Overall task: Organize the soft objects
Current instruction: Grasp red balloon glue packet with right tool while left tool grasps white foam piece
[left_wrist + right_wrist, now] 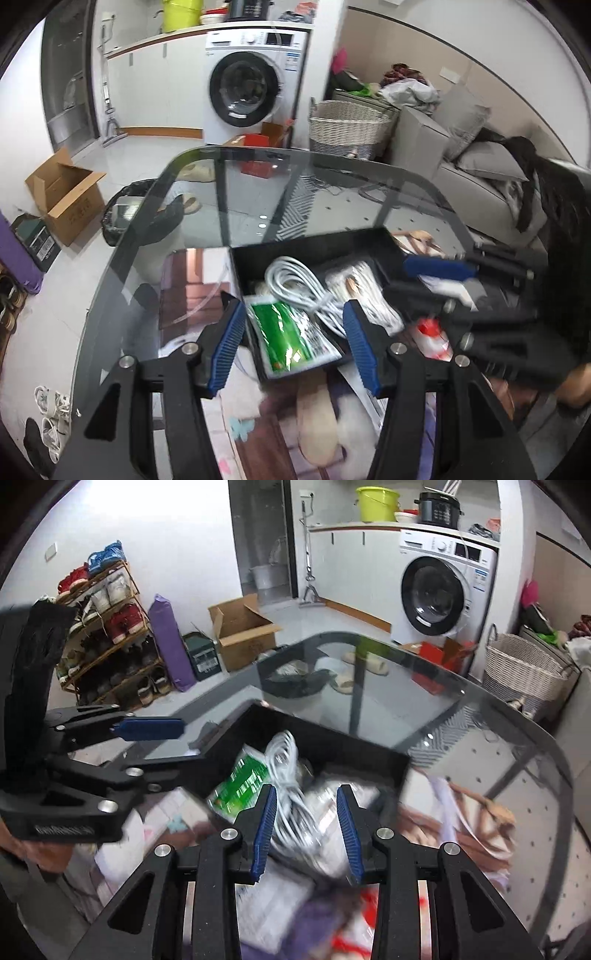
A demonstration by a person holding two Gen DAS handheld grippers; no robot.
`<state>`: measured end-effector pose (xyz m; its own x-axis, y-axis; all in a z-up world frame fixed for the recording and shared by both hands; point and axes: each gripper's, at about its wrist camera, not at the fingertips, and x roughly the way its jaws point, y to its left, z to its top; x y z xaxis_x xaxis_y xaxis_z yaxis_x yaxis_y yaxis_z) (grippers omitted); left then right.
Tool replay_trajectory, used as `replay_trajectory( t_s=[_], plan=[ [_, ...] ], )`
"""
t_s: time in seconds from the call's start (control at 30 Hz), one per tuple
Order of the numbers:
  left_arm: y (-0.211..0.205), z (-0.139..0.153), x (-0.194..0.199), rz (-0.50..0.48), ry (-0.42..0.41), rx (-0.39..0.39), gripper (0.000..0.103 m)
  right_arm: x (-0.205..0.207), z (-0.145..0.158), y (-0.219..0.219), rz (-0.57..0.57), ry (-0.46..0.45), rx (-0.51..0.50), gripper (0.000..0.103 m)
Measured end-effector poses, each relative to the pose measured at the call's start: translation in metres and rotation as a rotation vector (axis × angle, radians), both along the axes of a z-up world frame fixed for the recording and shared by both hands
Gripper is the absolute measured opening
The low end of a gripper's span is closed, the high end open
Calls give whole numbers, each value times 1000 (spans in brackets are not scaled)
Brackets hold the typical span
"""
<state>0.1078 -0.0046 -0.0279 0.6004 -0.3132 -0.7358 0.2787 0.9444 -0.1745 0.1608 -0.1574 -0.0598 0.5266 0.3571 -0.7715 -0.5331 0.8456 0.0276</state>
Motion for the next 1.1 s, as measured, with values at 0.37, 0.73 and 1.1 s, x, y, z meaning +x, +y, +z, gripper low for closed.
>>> replay_trajectory(
  t_s=[0.37, 0.73, 1.1],
  plan=[
    [-47, -56, -43, -246, 204, 119, 57, -8, -51, -83, -194, 257, -23, 53],
    [-71, -82, -47, -306, 278, 220, 55, -6, -86, -69, -167, 266, -147, 52],
    [-20, -80, -46, -158, 260, 232, 36, -57, -84, -29, 51, 289, -191, 51]
  ],
)
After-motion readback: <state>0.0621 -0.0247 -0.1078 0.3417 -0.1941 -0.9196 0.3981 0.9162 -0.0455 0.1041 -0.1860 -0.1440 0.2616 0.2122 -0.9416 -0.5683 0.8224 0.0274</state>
